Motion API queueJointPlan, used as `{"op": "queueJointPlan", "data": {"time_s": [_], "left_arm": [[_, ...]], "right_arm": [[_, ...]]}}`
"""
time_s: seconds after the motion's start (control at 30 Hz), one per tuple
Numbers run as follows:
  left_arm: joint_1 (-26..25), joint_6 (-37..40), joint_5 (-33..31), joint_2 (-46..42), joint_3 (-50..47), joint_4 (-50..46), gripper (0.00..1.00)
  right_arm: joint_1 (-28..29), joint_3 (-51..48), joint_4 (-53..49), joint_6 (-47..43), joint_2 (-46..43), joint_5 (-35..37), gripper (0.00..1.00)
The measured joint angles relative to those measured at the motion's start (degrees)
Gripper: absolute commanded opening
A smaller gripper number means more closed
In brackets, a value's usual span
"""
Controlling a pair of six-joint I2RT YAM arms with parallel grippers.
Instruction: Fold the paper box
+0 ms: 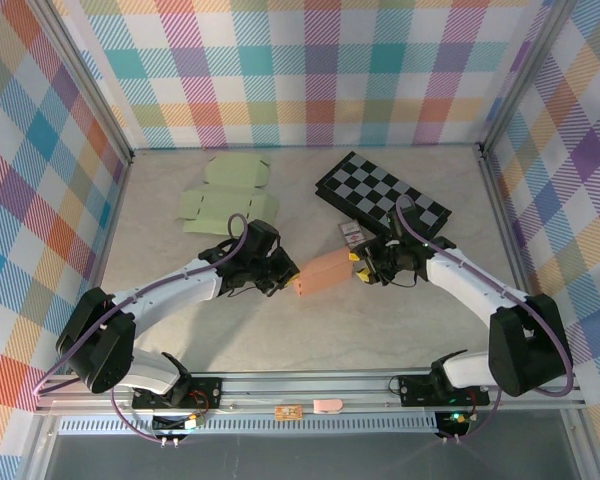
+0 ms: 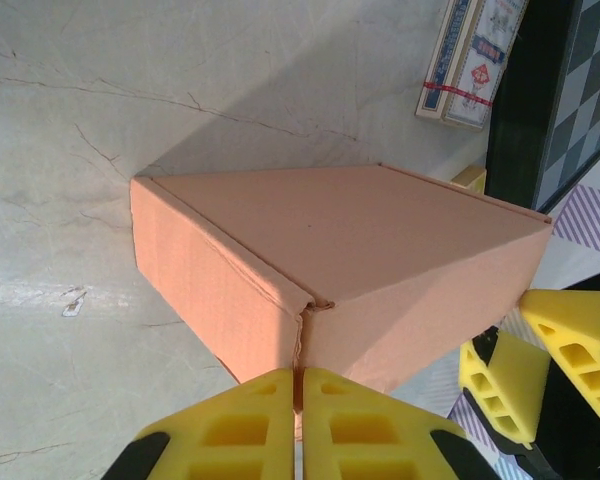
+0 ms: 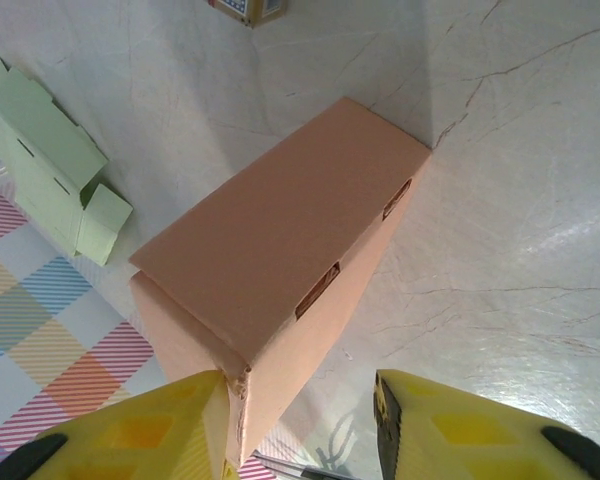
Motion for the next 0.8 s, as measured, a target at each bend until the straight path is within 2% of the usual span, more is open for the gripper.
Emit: {"op": "queueJointPlan", "data": {"time_s": [0.53, 0.67, 0.8], "left_arm": [[0.0, 0.1, 0.0, 0.0, -0.1, 0.2, 0.0], [0.0, 0.1, 0.0, 0.0, -0.1, 0.6, 0.0], [0.0, 0.4, -0.4, 0.0, 0.2, 0.0, 0.11]], "right_arm": [[0.0, -0.3, 0.0, 0.5, -0.2, 0.0, 0.34], [0.0, 1.7, -3.7, -0.1, -0.3, 0.8, 0.34], [0.0, 4.4, -8.7, -1.5, -0.3, 3.0, 0.42]]}}
